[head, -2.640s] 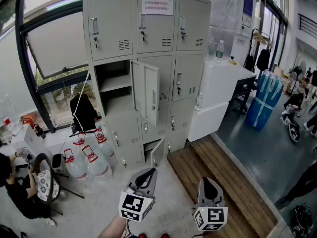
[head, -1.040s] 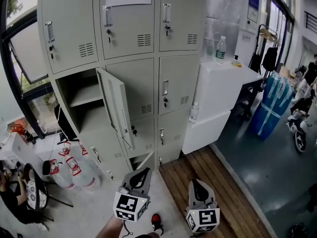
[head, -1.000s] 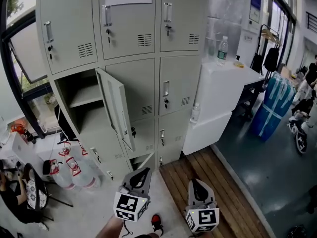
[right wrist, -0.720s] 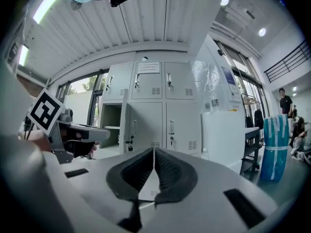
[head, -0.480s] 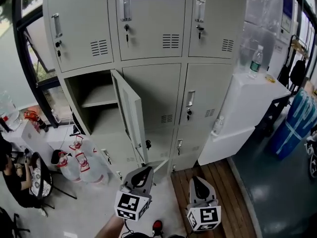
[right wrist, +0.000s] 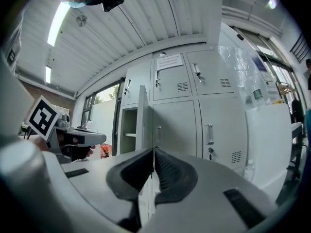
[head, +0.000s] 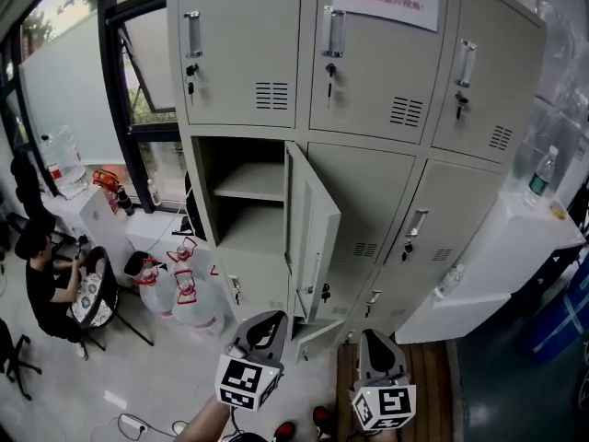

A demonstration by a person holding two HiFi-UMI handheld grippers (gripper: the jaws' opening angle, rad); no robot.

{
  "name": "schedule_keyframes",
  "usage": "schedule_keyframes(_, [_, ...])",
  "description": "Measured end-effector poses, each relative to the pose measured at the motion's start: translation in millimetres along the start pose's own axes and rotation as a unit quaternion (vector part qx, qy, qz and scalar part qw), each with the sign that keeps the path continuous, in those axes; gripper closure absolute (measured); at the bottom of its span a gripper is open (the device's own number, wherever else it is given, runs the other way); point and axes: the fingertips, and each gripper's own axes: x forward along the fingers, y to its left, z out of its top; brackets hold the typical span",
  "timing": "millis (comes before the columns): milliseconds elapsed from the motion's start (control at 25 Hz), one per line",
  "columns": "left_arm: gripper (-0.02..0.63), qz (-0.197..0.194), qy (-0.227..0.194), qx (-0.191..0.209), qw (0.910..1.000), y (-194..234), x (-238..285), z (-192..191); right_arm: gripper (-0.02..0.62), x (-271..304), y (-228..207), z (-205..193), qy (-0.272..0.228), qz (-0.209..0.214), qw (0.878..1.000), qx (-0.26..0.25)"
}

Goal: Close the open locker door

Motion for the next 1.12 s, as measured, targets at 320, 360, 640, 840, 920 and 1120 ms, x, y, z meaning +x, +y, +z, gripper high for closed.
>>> schedule_keyframes(320, [0.584,0.101,0.003,-0.014,0.9948,37,0,1,0.572,58,6,11,-0.008,0.101,0.995,-0.015])
schedule_keyframes(360, [0.584,0.112,0.002,-0.015,0.9936,39,1,1,0.572,65,5,11,-0.006,0.112,0.994,-0.016])
schedule_keyframes(640, [0.584,0.193,0.008,-0.033,0.9807,53,7,-6,0.572,105,8,5,0.002,0.204,0.979,-0.018])
schedule_keyframes(840, [0.584,0.238,0.011,-0.039,0.9704,55,10,-11,0.572,125,11,3,-0.003,0.254,0.967,-0.027])
schedule_keyframes(920, [0.584,0.256,0.013,-0.040,0.9657,57,9,-14,0.572,130,15,2,-0.002,0.274,0.961,-0.027])
schedule_keyframes(1120, [0.584,0.296,0.012,-0.041,0.9542,60,1,-19,0.572,139,25,-1,-0.015,0.316,0.948,-0.033])
